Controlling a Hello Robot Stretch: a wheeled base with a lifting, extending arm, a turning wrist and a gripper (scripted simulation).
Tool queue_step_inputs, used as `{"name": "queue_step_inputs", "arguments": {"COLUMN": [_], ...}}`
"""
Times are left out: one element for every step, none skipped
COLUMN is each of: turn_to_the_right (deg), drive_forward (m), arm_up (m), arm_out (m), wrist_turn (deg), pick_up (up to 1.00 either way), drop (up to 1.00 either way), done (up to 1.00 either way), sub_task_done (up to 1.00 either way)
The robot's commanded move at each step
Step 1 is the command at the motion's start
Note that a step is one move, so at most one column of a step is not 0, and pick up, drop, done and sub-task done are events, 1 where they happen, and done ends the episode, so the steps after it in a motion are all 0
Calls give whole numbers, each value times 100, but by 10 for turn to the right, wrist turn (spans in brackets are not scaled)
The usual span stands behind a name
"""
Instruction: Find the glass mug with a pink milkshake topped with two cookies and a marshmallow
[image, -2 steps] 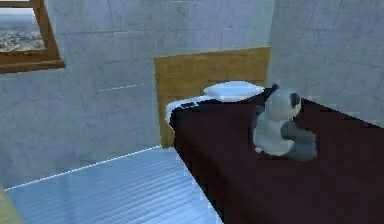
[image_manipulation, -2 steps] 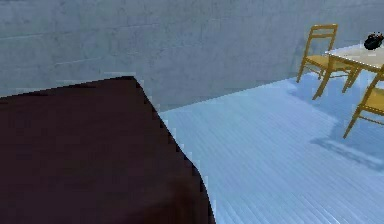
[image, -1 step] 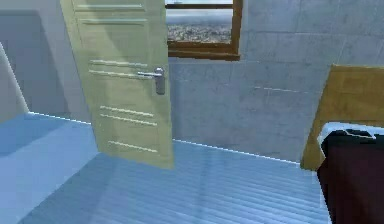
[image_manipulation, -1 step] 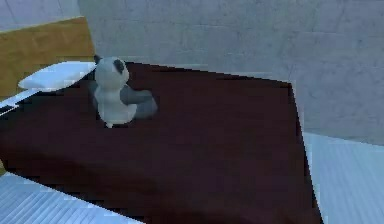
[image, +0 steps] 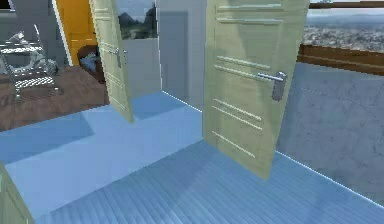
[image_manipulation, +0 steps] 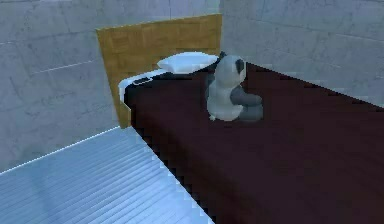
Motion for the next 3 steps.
{"name": "queue_step_inputs", "arguments": {"turn_to_the_right": [0, -270, 0], "drive_forward": [55, 0, 10], "arm_up": [0, 0, 0], "arm_out": [0, 0, 0], "wrist_turn": [0, 0, 0], "pick_up": [0, 0, 0], "drop": [0, 0, 0], "done": [0, 0, 0], "sub_task_done": [0, 0, 0]}}
